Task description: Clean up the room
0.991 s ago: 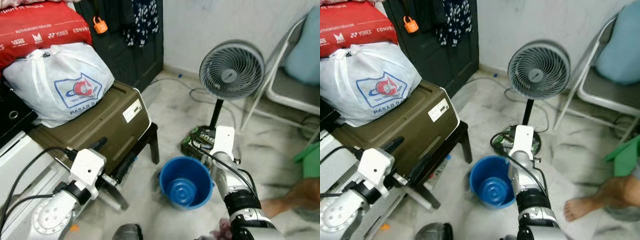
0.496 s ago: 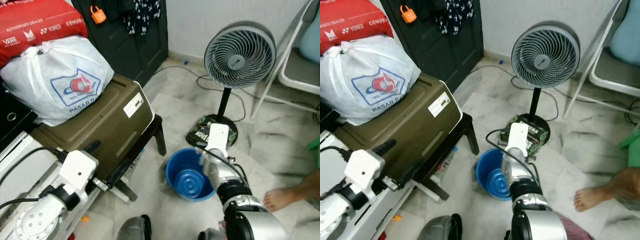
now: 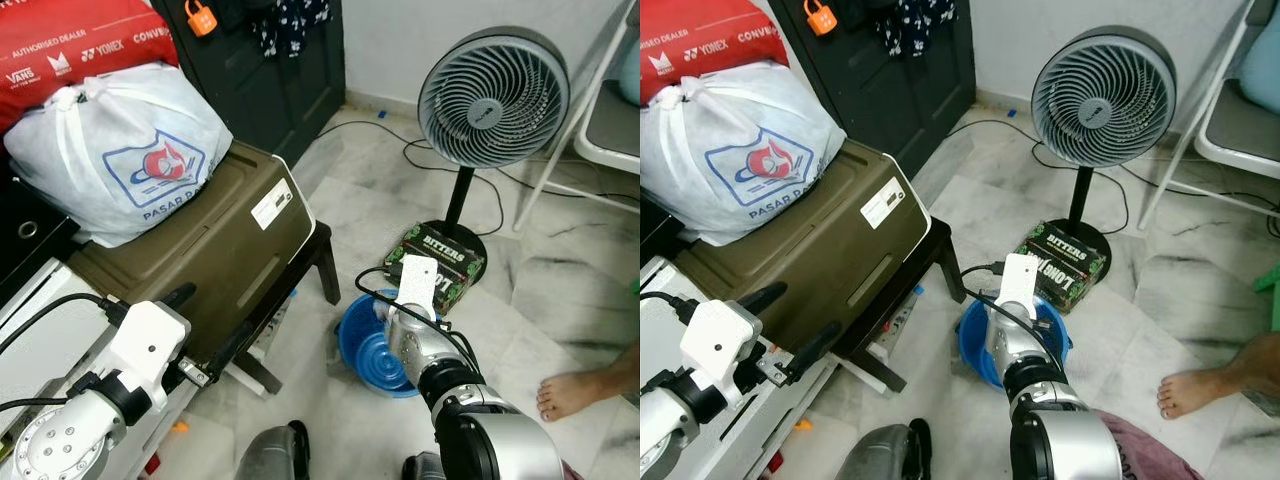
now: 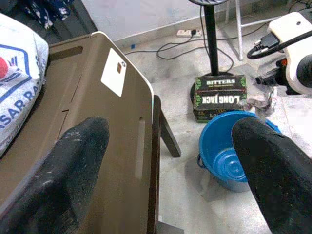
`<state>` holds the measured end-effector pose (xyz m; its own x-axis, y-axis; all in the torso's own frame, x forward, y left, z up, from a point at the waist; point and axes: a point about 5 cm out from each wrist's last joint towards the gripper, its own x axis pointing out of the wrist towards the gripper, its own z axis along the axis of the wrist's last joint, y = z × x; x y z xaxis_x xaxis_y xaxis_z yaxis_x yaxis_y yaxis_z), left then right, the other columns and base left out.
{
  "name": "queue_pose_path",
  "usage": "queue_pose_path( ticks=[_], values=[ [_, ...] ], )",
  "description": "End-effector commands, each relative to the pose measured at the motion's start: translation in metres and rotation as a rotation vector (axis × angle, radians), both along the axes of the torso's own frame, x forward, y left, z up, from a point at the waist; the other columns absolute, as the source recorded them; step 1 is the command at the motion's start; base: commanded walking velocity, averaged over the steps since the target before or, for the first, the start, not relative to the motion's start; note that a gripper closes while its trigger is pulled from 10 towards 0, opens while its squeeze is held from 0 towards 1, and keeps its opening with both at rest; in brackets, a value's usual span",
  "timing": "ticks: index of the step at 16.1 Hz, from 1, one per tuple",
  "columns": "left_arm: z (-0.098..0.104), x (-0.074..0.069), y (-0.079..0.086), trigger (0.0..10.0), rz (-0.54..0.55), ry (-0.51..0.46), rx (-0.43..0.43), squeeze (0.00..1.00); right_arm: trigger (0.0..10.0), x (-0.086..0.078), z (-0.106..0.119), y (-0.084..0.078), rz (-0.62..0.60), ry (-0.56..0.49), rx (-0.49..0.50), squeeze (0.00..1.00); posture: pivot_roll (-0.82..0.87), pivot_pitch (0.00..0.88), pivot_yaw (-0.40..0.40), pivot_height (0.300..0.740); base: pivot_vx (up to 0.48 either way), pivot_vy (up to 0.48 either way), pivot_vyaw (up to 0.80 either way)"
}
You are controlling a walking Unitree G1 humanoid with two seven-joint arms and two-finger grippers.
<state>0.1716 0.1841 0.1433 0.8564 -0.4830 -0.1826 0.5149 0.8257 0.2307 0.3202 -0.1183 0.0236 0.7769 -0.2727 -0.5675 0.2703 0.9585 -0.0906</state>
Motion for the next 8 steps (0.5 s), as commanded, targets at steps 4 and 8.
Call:
queue_pose_path(
  ticks=[4,8],
  values=[
    [0.002,-0.002,0.005,10.0,0.009,0.011,0.029,0.0,10.0,0.015,0.021,0.013,-0.001,-0.109,-0.003,0.0,0.3,0.19,0.156,0.74,0.0,0.0,0.0],
    [0.0,-0.003,0.005,10.0,0.011,0.019,0.03,0.0,10.0,0.018,0.024,0.011,-0.008,-0.124,0.011,0.0,0.3,0.191,0.153,0.74,0.0,0.0,0.0]
  ],
)
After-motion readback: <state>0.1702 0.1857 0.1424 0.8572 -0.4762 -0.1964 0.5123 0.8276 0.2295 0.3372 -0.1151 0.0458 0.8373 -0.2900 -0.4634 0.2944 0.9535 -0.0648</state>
